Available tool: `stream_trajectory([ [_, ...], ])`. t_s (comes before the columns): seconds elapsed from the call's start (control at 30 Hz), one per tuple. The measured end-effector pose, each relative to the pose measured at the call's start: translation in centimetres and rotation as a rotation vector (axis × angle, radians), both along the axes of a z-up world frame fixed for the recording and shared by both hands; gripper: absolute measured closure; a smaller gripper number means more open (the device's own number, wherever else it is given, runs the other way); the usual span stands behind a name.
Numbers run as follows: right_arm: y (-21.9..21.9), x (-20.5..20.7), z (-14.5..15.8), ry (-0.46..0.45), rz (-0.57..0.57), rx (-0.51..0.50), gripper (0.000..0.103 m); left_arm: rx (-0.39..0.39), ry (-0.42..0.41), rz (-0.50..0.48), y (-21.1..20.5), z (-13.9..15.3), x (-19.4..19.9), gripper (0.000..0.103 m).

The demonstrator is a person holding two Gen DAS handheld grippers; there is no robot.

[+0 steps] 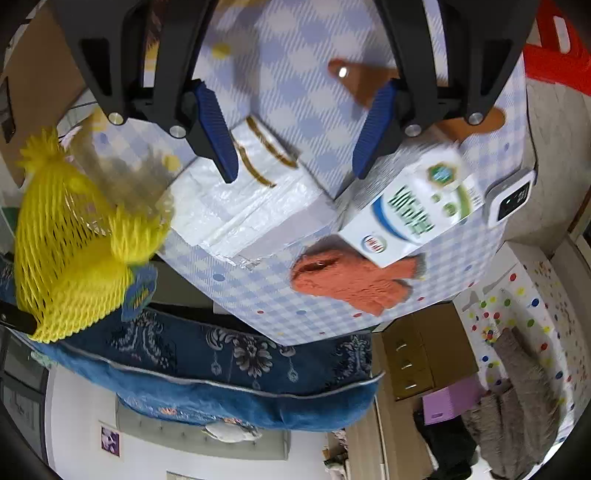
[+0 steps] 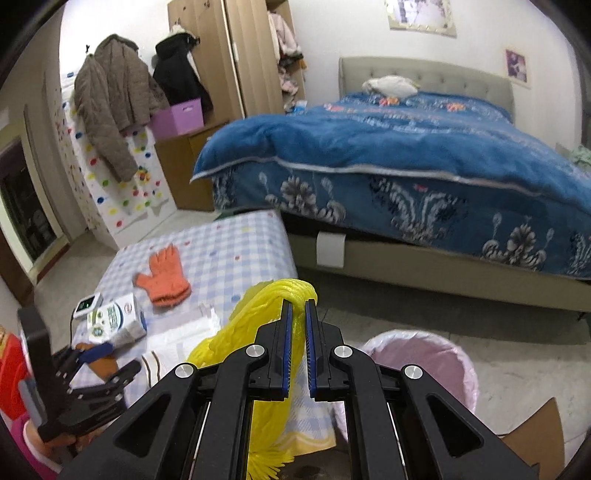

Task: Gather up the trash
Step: 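Grasp the yellow foam net with the right tool while the left grasps the white plastic bag, then carry the net and bag over the pink bin and release both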

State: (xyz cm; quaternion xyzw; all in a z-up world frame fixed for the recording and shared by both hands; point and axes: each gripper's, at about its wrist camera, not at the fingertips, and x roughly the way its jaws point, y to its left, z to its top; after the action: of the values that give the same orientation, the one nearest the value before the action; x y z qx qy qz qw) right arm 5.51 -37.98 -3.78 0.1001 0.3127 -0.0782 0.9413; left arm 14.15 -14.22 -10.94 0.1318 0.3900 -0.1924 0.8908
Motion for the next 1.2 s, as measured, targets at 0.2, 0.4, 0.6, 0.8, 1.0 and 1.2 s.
stream_trajectory([
  [0.2, 0.3, 1.0, -1.6, 0.032, 0.023, 0.030, 0.097, 0.029, 0.055, -0.073, -1.2, -2.1, 2.2, 0.044],
  [0.4, -0.1, 1.3, -1.8, 0.036, 0.028, 0.045, 0.097, 0.015, 0.093, -0.169, -1.6, -2.9, 2.8, 0.055],
  [0.6, -0.9, 0.4, -1.9, 0.033, 0.016, 0.064, 0.097, 0.036, 0.075, -0.190, -2.2, -2.9, 2.1, 0.079],
  [0.8, -2.5, -2.6, -1.3, 0.021, -0.033, 0.058, 0.097, -0.054, 0.076, -0.111, -1.4, -0.4, 0.5, 0.099],
  [1.0, -5.2, -6.4, -1.0, 0.008, -0.127, 0.053, 0.097, -0.148, -0.031, -0.077, -2.5, 5.1, -3.5, 0.099],
  [1.2, -8.7, -10.6, -0.9, -0.025, -0.249, 0.068, 0.097, -0.172, -0.098, -0.035, -5.2, 7.2, -5.3, 0.099],
])
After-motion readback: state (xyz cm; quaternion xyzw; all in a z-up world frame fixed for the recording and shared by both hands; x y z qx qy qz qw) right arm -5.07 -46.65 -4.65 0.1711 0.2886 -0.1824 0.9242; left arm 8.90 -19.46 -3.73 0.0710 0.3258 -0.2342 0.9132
